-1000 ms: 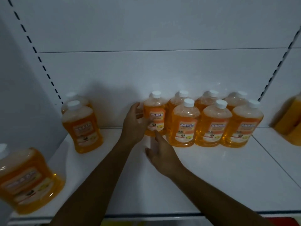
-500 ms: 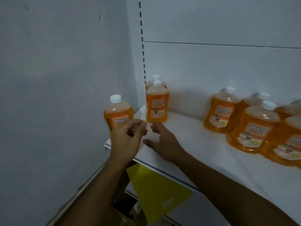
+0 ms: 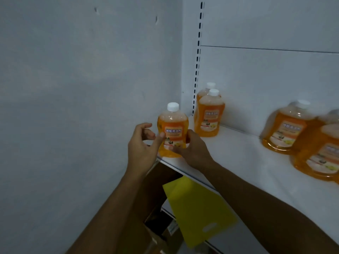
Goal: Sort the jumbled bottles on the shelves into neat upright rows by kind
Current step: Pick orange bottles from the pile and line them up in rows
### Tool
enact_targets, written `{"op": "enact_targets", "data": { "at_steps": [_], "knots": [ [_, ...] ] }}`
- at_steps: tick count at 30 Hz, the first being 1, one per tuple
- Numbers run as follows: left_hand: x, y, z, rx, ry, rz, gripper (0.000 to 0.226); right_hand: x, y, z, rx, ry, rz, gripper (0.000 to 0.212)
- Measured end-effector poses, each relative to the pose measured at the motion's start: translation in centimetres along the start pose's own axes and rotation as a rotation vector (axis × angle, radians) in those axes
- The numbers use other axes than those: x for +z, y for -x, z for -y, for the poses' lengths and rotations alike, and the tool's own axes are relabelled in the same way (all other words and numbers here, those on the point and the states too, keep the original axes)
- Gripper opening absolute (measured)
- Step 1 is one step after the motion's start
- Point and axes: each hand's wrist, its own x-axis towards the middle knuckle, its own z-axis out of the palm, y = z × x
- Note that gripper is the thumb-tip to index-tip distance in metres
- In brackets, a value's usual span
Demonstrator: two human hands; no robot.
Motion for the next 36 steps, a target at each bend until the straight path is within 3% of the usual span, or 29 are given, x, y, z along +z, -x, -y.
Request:
{"op": "enact_targets", "data": {
  "at_steps": [2, 4, 9, 17, 24, 30, 36],
  "knots": [
    [0.9, -0.6, -0.5, -0.037, 0.005, 0.099, 0.071, -0.5, 0.6, -0.4, 0.019, -0.001, -0.047, 0.054],
    [2.0, -1.4, -1.0, -0.029, 0.003, 0.212, 0.085, -1.1, 1.4, -0.9, 0.026, 0.005, -0.086, 0.058],
    [6.9, -2.2, -1.9, 0.155, 0.019, 0.409, 0.065, -5.0, 4.1, -2.9, 0.084, 0.086, -0.257, 0.061],
    [18.7, 0.2, -5.9, 0.18, 0.165, 0.638, 0.058, -13.2, 8.8, -5.5, 0.133, 0.165, -0.558, 0.044],
    [24.9, 1.0, -7.7, 0.175, 0.193, 0.706, 0.052, -16.5, 10.8, -8.2, 0.185, 0.313, -0.539, 0.065],
    [26.7, 0.8, -8.0, 0.167, 0.174, 0.743, 0.066, -17.3, 11.3, -8.4, 0.215, 0.449, -0.547, 0.066],
    [27.4, 0.9, -7.8, 0.184, 0.164, 0.735, 0.056, -17.3, 11.9, -9.0, 0.222, 0.523, -0.603, 0.058]
  ]
}}
